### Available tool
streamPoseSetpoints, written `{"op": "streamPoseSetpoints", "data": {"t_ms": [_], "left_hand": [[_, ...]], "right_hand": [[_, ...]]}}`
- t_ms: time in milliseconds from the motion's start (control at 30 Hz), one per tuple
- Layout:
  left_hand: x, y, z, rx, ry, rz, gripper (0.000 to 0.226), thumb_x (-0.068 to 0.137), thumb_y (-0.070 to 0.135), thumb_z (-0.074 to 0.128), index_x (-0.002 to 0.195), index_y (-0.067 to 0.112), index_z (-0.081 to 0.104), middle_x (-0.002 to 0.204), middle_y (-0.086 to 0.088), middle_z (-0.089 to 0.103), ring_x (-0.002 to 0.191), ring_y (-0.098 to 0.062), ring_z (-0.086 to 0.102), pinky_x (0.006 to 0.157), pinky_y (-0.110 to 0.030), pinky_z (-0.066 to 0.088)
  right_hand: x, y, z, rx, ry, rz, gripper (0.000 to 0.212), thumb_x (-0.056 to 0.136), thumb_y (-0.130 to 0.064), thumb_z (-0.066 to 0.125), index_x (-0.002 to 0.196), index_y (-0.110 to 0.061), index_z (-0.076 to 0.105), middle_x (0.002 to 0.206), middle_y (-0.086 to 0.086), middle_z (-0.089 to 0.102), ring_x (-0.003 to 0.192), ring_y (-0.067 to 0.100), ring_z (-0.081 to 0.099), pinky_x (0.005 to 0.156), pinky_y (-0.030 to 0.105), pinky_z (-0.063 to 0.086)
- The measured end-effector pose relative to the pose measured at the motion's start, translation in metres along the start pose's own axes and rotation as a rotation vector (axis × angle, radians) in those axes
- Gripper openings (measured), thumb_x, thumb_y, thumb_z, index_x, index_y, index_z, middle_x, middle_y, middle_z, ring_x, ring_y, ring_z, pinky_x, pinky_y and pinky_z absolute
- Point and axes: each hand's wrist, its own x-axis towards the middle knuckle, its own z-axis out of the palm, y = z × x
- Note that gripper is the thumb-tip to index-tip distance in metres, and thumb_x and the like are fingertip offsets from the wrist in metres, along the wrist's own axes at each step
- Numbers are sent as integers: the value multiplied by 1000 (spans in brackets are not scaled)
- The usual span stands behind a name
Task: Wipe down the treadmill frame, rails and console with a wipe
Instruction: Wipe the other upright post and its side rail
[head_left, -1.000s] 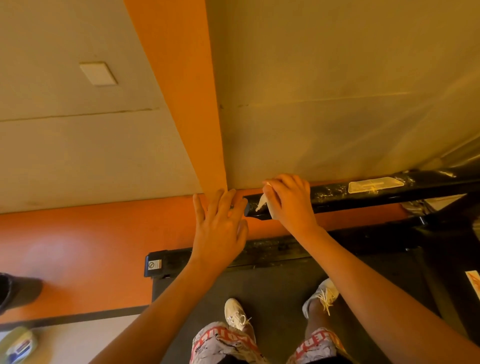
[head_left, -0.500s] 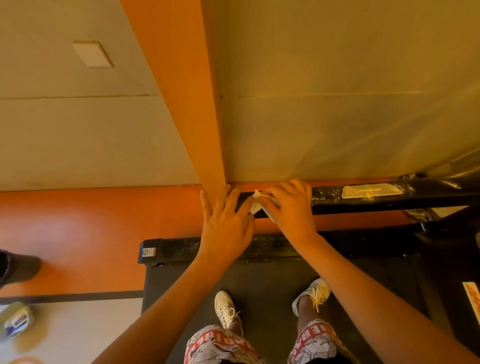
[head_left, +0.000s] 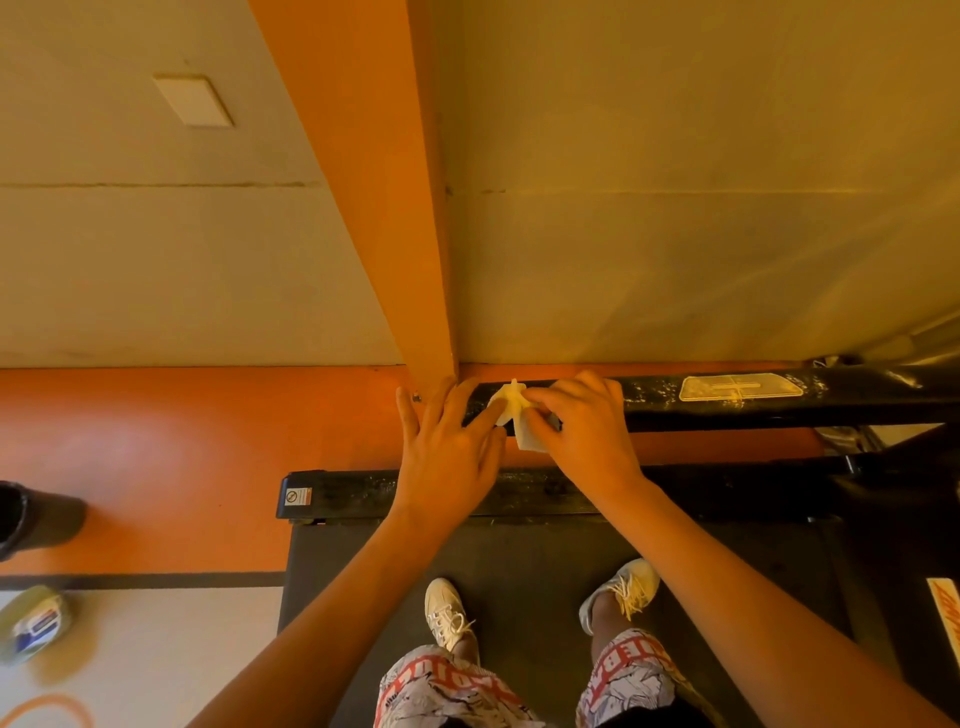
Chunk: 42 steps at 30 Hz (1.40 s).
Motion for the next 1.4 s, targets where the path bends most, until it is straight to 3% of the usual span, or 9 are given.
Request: {"op": "streamPoseSetpoints", "data": {"t_ms": [267,433,567,767,867,1033,1100,1400], "left_hand": [[6,4,2,-155,68,-13,42,106,43,37,139,30,60,142,1,58,142,-24,42,118,-69,15],[13,8,5,-153,96,9,39,105,40,41,137,29,61,138,2,59,139,-22,41,116,-71,17],[17,11,7,-167,81,-12,40,104,46,41,128,28,67,137,3,62,138,-21,43,117,-69,14],[22,25,10,-141,63,-107,48,94,64,49,110,26,73,121,3,72,135,-22,51,119,-63,8],[23,30,12,-151,80,-150,37,91,55,66,107,22,71,117,-2,73,134,-25,54,119,-60,3],[20,36,7,-181,96,-131,40,92,19,67,132,19,59,128,-8,68,129,-30,58,116,-67,9],[19,36,5,-176,73,-150,42,94,15,61,135,18,60,132,-7,67,137,-29,51,117,-69,9],[24,39,12,-36,-62,-278,64,105,51,17,143,17,57,155,-7,47,152,-26,28,121,-57,-5]], "right_hand": [[-6,-6,1,7,14,45,27,86,-32,81,110,-19,80,90,-1,75,91,24,64,81,34,34],[-12,2,-5,43,55,36,28,90,-36,76,113,-21,78,94,-2,74,98,22,63,85,25,23],[-17,16,-14,44,76,15,39,97,-46,53,114,-20,77,105,0,74,107,23,62,93,24,25],[-11,38,-22,-42,41,-101,33,100,-34,48,111,-19,75,107,-1,70,108,22,59,95,34,35],[-6,49,-22,-80,18,-184,31,100,-31,48,111,-18,74,107,1,68,107,23,58,95,36,36],[-4,59,-22,-103,4,-272,29,100,-27,50,111,-16,74,108,2,67,108,25,59,93,41,40],[-2,63,-23,-100,9,-286,30,101,-28,49,111,-16,74,109,3,68,107,25,59,95,41,39],[-5,97,-43,-92,-18,-323,30,102,-28,48,111,-15,74,112,5,70,110,27,60,100,43,42]]}}
